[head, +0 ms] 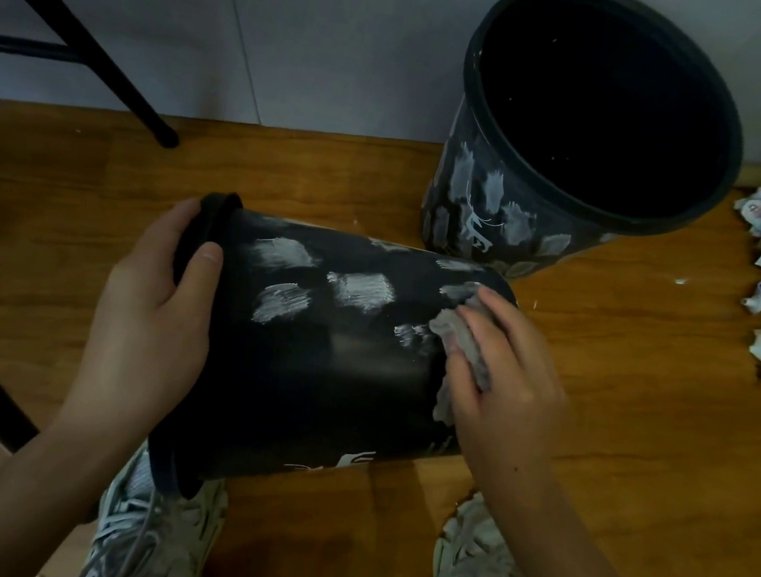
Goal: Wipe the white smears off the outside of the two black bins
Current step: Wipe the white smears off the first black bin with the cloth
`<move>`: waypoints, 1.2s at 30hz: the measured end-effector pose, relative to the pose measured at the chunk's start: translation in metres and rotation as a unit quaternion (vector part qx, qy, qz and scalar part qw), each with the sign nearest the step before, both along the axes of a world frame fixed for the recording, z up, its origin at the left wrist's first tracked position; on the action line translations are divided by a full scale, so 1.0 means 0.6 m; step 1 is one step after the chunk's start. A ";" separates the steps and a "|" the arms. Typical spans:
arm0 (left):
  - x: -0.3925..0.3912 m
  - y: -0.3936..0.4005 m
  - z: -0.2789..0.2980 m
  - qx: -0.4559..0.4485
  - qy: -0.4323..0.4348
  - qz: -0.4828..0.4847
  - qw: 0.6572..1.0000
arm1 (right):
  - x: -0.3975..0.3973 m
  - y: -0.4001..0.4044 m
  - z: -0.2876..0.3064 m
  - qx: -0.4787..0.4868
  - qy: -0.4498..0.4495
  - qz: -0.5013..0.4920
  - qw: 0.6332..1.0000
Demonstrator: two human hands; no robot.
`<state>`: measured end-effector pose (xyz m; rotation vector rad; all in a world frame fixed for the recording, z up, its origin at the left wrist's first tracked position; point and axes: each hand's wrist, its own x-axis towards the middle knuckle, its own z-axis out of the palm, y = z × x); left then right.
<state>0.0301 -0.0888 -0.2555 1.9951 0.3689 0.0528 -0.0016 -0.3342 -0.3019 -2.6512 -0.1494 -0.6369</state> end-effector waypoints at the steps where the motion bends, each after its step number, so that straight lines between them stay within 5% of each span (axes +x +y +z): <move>1: 0.003 0.000 -0.001 0.003 0.000 0.000 1.000 | 0.004 0.004 0.000 0.004 -0.001 -0.005 1.000; 8: 0.002 0.004 -0.002 0.024 -0.006 0.004 1.000 | -0.017 0.041 0.009 -0.033 0.004 0.144 0.989; 15: 0.007 -0.004 0.004 0.016 -0.005 0.006 1.000 | 0.012 -0.015 0.003 0.012 0.032 -0.047 0.998; 21: 0.006 0.000 -0.002 0.037 -0.005 0.012 0.999 | 0.001 0.061 0.018 -0.005 0.018 0.120 0.993; 29: 0.010 -0.003 0.001 0.036 -0.005 0.005 0.999 | 0.008 0.007 0.007 0.005 0.018 -0.009 1.000; 36: 0.002 0.006 -0.006 0.029 -0.010 0.001 1.000 | -0.001 0.066 0.020 -0.006 -0.001 0.117 0.993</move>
